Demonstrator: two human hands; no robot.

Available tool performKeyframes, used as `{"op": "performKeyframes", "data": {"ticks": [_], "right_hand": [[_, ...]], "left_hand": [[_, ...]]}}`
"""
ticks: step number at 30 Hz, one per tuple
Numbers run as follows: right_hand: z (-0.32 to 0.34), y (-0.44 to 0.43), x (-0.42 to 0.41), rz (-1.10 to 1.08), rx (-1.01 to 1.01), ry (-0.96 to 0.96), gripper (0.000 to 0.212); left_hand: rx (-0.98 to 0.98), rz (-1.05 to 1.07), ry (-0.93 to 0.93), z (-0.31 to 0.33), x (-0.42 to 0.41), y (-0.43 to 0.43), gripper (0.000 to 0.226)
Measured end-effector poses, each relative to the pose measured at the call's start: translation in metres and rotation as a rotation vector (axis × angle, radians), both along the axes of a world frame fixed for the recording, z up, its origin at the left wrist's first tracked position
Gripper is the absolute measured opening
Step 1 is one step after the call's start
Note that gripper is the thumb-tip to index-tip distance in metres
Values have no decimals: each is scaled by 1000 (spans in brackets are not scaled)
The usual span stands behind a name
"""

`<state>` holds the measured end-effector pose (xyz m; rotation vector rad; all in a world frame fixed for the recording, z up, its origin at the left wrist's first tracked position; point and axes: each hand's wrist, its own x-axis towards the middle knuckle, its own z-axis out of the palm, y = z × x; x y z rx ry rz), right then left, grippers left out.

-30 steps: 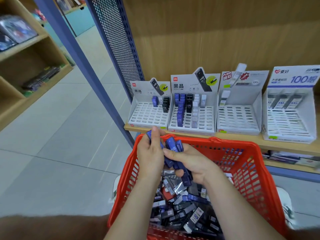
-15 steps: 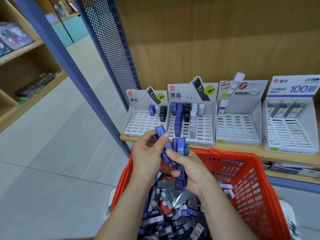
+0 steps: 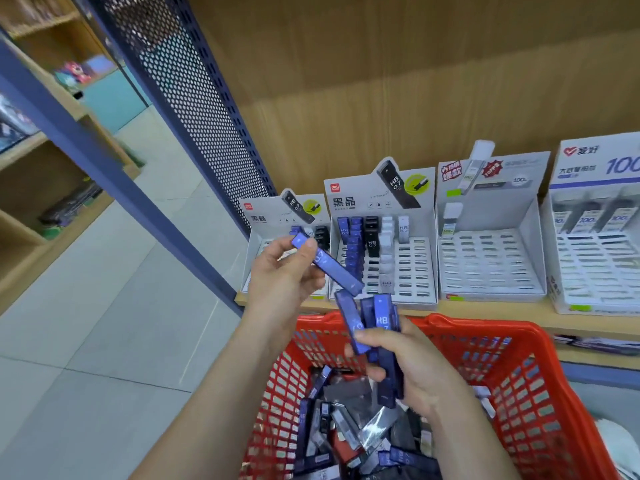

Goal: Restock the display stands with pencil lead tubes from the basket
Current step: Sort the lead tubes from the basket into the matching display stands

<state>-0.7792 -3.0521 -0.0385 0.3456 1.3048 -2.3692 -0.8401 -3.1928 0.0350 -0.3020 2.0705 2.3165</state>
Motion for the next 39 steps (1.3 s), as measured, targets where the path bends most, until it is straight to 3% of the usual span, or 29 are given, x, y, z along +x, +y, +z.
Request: {"op": "performKeyframes", "data": {"ticks": [4,7,12,16,22,27,34,39], "right_hand": [[-2,6,0,-144,-190,-32,16],[3,15,-9,-261,-317,-9,16],[6,25,-13,-375,-232,-10,22],[3,32,-11,-444,-225,-45,20],[6,31,-16,-460,-259,-49,7],[11,24,-32,-452,-257,-54,19],[21,33,-64,-517,-189,-55,18],[15,38,-75,-439,-110,-50,17]], "left_hand": [[-50,-101,-23,6,-4,3,22],[-286,-210,-54,-3,4,12,20],[-447,-238,-58,-8,3,15,13],[-481,-422,-77,2,-5,17,17],[-487,-174,119,19,-45,3,18],[-717,-151,280,12,-95,-13,29],[-1113,-294,447,-31,-139,-4,21],[-1202,-397,465,-51,-154,-9,21]]}}
